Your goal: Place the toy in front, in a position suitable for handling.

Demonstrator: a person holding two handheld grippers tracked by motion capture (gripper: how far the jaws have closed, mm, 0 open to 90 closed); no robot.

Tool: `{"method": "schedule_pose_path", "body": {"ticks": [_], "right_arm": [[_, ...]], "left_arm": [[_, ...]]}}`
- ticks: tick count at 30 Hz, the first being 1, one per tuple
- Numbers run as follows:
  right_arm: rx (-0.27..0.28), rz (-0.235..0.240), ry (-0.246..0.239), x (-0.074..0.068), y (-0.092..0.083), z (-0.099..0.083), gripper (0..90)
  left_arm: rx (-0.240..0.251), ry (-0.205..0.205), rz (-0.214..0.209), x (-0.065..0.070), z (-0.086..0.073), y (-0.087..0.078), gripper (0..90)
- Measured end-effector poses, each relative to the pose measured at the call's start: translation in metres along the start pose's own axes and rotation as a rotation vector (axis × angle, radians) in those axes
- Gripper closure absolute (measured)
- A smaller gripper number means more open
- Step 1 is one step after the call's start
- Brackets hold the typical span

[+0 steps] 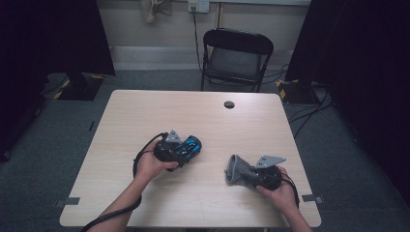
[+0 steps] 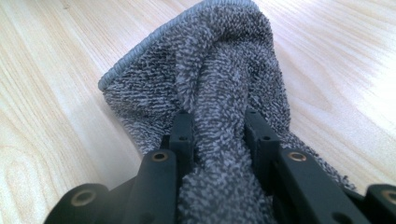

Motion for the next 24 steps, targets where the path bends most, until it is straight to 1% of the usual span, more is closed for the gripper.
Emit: {"method": "schedule_pose_path", "body": {"ticks": [1,3,6,7,8,9,10,11,12,13,19,24], "right_arm": [[-0.001,0.000,0.003,0.000,0.000,0.000,69.4],[0.000,-0.001,0.007,0.000,0.000,0.000,69.4],[0.000,-0.007,0.004,-0.001,0.000,0.000,69.4],[-0.001,-0.008,0.003,-0.001,0.000,0.000,69.4],[0.000,-0.008,0.004,-0.001,0.000,0.000,69.4],[0.000,-0.008,0.007,-0.001,0.000,0.000,69.4],[0.000,-0.008,0.008,-0.001,0.000,0.000,69.4],[0.001,-0.008,0.008,-0.001,0.000,0.000,69.4],[0.000,-0.010,0.007,-0.001,0.000,0.000,69.4],[-0.001,-0.011,0.006,-0.001,0.000,0.000,69.4],[0.002,-0.009,0.007,-0.001,0.001,0.000,69.4],[0.003,-0.010,0.009,-0.001,0.001,0.000,69.4]], "left_arm": [[0.011,-0.003,-0.009,0.004,0.000,0.000,26.1],[0.012,0.016,-0.027,0.013,0.000,0.001,26.1],[0.020,0.028,-0.059,0.026,-0.001,0.003,26.1],[0.026,0.033,-0.064,0.028,-0.001,0.003,27.1],[0.017,0.041,-0.074,0.033,-0.001,0.004,27.3],[0.014,0.044,-0.076,0.035,-0.001,0.005,27.4],[0.004,0.060,-0.081,0.038,-0.002,0.008,27.4],[-0.013,0.061,-0.087,0.040,-0.004,0.010,27.4],[-0.016,0.077,-0.080,0.042,-0.005,0.012,27.5],[-0.014,0.085,-0.080,0.043,-0.007,0.013,27.5],[-0.010,0.079,-0.083,0.042,-0.007,0.015,27.5],[0.000,0.090,-0.080,0.043,-0.008,0.015,27.4]]}}
Point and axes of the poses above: each handheld gripper's, and its own axes: y roughly forward along the jaws, z roughly out of its top, x roughly to its right, the point moved 1 cm from there along y, roughly forward along the jaws, and after that the axes turned 8 degrees about y, right-handed, at the moved point
